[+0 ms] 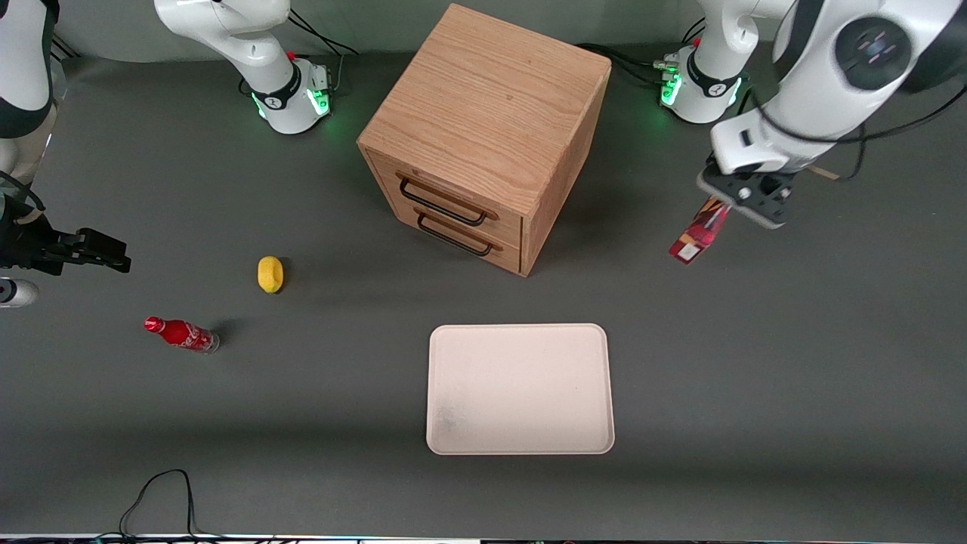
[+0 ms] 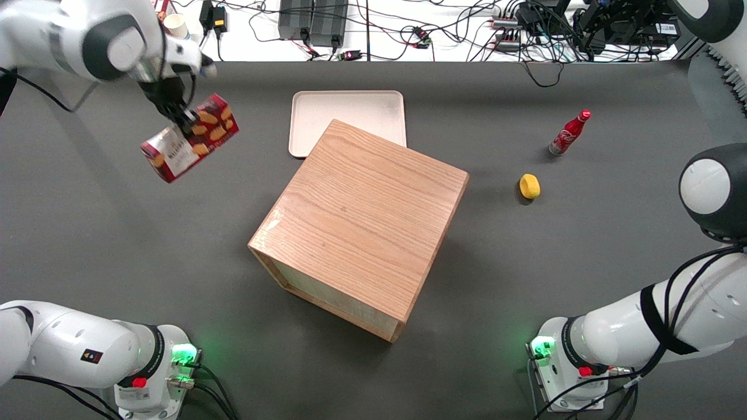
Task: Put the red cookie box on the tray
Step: 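Carry the held box with the left gripper over the cream tray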
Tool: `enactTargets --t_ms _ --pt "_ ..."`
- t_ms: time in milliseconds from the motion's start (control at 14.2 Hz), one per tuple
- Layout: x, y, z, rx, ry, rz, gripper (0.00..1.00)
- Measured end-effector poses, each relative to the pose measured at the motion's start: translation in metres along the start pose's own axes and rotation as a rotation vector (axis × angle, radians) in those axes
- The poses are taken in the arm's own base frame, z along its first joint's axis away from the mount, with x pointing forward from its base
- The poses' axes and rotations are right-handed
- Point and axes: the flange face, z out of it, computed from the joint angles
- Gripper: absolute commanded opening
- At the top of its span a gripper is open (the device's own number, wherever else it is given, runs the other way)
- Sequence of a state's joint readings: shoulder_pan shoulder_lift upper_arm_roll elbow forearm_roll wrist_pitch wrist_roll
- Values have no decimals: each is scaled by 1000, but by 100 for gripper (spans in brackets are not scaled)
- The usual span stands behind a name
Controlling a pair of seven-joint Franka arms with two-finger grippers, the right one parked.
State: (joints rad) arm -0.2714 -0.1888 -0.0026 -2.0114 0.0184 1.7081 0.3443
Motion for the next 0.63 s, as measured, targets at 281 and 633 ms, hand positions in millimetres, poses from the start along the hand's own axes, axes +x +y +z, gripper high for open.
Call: enactTargets --t_ms 281,633 --pt "-10 -15 -52 -5 27 -33 0" --pt "14 -45 -62 -55 67 -184 0"
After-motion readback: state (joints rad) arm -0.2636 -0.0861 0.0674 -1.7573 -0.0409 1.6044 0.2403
